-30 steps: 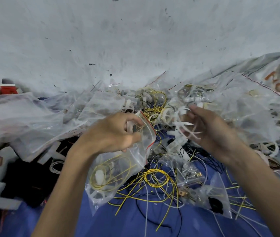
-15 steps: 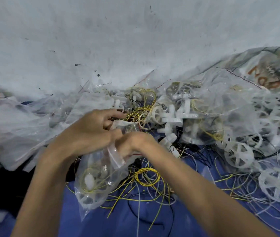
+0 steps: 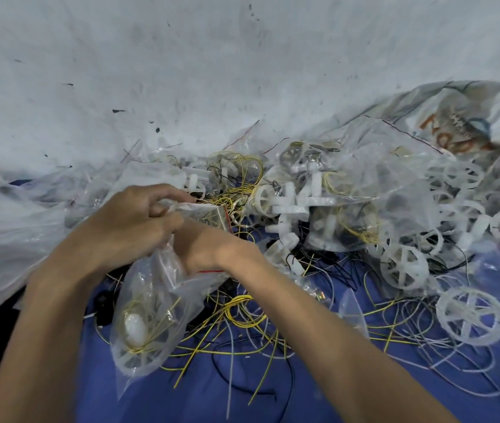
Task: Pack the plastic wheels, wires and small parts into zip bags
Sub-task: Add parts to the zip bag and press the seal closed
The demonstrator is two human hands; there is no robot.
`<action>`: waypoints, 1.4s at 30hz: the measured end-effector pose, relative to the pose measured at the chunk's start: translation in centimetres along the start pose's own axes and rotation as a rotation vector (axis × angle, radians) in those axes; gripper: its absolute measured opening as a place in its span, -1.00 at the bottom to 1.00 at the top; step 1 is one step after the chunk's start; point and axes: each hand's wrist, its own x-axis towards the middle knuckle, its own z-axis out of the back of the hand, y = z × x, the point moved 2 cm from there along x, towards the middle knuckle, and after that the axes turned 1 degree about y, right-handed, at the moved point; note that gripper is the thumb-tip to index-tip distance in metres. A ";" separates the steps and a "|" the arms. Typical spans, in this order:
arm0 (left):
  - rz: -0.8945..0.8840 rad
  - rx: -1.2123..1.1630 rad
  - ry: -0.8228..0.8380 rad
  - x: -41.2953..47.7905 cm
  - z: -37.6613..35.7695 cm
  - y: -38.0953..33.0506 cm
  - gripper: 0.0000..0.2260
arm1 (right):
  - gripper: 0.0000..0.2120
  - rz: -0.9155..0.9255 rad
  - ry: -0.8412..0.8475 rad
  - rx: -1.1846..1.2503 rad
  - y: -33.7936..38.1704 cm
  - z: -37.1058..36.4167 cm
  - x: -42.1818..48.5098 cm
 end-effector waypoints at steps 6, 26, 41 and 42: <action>-0.021 -0.015 -0.054 0.0 0.2 0.0 -0.81 | -0.86 0.049 -0.138 -0.080 -0.1 0.5 0.1; -0.285 0.258 -0.084 -1.0 2.9 1.5 -0.46 | -0.74 0.054 -0.179 -0.473 -5.1 3.4 -3.4; -0.286 0.048 -0.216 -1.0 3.8 2.8 -0.77 | -0.70 0.242 -0.500 0.122 -3.8 7.1 -2.9; -0.296 -0.070 -0.238 -1.3 4.2 2.9 -0.77 | -0.75 0.274 -0.471 0.140 -3.5 7.7 -3.0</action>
